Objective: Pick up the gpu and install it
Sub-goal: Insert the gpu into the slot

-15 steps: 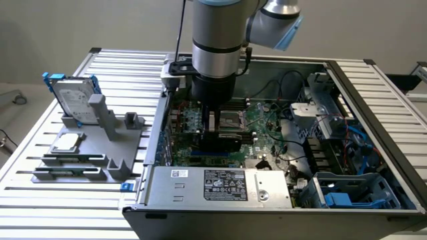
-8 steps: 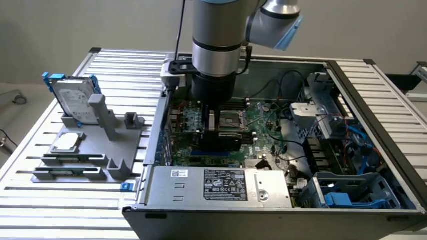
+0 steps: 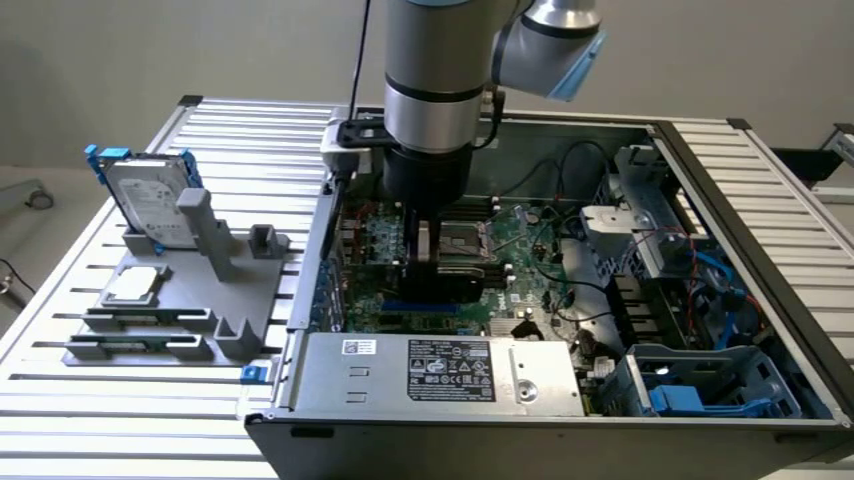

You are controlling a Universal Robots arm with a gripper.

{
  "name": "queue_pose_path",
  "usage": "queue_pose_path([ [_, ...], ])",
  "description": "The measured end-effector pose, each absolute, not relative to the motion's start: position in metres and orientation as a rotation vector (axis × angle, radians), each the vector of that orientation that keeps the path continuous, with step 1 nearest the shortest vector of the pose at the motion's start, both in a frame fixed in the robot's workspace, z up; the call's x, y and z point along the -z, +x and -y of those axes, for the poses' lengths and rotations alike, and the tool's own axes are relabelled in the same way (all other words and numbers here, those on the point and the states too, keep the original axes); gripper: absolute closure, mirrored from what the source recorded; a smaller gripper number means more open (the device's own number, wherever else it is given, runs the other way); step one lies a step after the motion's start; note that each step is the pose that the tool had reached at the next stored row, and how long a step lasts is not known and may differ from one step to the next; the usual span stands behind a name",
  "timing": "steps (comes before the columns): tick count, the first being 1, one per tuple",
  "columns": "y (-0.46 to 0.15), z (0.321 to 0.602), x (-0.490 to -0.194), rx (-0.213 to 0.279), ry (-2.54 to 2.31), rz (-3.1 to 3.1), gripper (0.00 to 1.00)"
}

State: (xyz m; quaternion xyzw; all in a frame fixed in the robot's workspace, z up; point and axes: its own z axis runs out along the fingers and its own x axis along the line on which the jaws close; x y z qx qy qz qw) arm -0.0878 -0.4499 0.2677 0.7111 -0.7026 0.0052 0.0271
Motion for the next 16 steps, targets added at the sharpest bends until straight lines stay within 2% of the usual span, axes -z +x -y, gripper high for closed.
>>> queue_pose_path([
  [16, -0.0878, 0.4515, -0.2642, -0.015, 2.189, 2.178, 0.74],
])
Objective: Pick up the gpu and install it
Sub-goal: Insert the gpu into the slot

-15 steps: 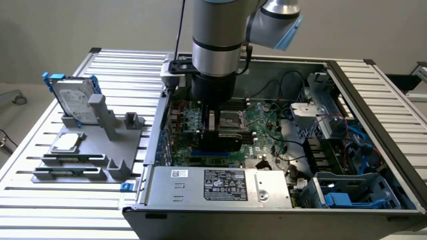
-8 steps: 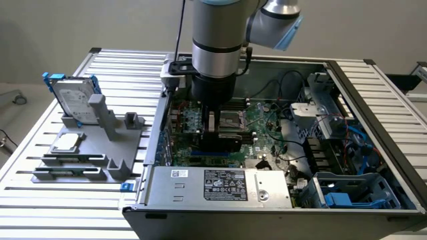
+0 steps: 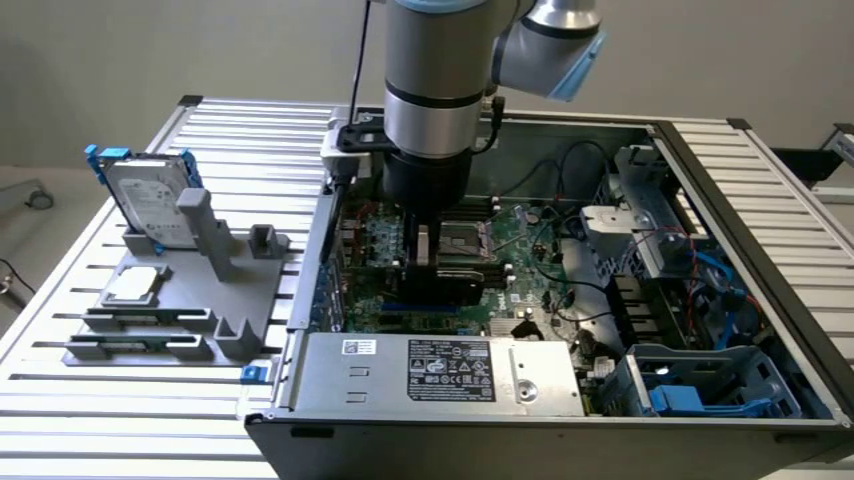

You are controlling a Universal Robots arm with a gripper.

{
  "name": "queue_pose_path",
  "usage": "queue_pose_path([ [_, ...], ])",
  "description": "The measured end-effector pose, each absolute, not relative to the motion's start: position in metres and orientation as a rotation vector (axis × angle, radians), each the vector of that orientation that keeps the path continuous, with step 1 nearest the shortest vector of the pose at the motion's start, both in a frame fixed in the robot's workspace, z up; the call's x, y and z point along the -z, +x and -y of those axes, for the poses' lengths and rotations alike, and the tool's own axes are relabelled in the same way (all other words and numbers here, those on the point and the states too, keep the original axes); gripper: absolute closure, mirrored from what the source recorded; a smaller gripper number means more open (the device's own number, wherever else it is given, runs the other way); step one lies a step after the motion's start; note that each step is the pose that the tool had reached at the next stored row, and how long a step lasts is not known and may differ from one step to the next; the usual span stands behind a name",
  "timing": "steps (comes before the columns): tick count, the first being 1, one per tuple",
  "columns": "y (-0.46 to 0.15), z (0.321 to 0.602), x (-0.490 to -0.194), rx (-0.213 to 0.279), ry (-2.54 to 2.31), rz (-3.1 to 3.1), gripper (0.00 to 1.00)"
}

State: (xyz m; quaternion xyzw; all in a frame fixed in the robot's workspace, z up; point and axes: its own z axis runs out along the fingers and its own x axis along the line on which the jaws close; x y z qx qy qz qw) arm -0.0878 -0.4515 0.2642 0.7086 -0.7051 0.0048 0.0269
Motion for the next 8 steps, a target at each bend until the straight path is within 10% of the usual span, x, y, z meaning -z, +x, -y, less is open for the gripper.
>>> queue_pose_path([
  [8, -0.0875, 0.4515, -0.2635, -0.005, 2.19, 2.186, 0.74],
])
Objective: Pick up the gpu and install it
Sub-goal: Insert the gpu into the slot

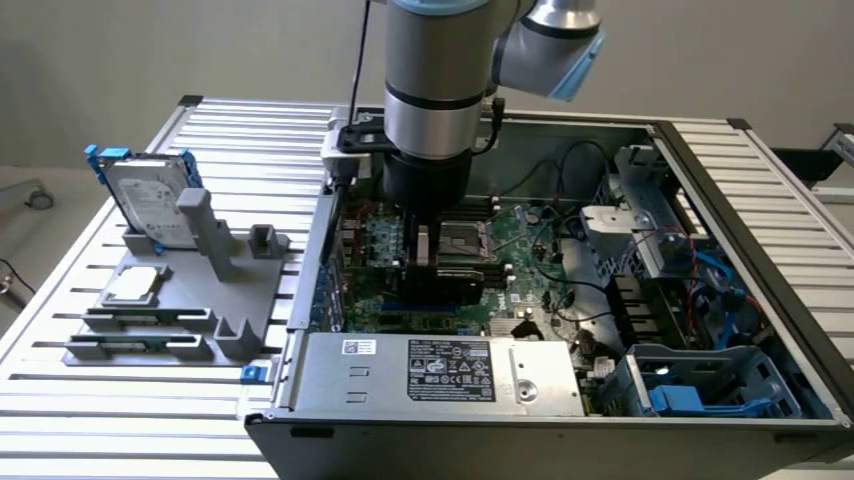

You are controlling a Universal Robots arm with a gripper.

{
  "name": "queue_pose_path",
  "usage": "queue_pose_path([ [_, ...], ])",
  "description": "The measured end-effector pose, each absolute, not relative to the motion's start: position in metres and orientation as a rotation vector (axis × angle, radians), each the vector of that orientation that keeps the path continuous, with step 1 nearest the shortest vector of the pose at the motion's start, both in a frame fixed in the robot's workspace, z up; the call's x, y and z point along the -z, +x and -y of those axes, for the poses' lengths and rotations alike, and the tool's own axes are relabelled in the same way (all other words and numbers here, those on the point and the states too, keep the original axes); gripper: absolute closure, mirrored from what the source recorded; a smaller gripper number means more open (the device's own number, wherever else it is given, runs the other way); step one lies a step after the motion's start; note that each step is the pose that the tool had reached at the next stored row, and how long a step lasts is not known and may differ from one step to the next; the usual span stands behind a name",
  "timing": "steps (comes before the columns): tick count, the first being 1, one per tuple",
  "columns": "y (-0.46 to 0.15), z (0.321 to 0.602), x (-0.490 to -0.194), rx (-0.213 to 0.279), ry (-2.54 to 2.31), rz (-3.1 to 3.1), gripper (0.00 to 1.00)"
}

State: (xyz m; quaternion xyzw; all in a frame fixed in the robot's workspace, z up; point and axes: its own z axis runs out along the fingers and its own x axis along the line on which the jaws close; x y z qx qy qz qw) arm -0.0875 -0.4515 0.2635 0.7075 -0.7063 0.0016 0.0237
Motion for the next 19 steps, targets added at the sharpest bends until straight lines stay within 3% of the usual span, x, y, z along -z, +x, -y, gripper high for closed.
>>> queue_pose_path([
  [19, -0.0876, 0.4525, -0.2606, 0.002, 2.176, 2.206, 0.74],
])
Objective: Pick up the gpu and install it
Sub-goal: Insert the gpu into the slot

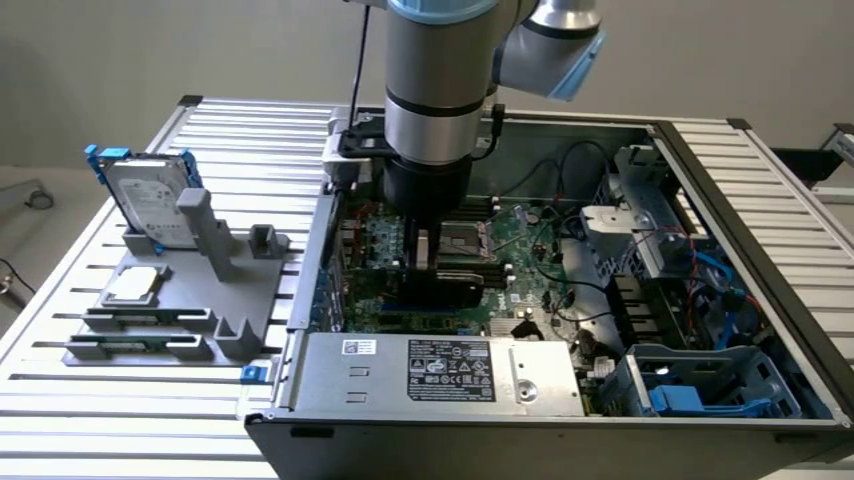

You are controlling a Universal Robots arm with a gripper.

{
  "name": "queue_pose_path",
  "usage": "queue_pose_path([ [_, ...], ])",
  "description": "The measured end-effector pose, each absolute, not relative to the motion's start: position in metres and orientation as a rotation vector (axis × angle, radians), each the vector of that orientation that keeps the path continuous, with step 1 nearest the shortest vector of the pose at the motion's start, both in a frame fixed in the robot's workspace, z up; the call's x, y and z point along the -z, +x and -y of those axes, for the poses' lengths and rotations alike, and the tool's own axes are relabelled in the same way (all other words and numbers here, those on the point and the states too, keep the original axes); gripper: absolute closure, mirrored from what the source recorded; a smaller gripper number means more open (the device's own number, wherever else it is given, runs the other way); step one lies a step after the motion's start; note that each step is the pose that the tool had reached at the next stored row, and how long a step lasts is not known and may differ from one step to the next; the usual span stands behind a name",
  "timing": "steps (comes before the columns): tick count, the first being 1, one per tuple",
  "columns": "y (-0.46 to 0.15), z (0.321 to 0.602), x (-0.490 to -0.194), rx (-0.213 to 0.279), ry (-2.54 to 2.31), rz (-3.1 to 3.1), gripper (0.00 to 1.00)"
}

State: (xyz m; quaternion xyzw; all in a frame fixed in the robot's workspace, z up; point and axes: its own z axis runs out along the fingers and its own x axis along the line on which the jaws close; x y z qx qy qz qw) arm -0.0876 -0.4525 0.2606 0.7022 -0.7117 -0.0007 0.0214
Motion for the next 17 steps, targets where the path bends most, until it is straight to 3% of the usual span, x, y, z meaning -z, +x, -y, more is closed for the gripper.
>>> queue_pose_path([
  [5, -0.0874, 0.4526, -0.264, 0.001, 2.175, 2.207, 0.6],
  [6, -0.0874, 0.4526, -0.2641, 0.001, 2.175, 2.207, 0.54],
  [17, -0.0874, 0.4526, -0.2643, 0.001, 2.174, 2.207, 0.54],
])
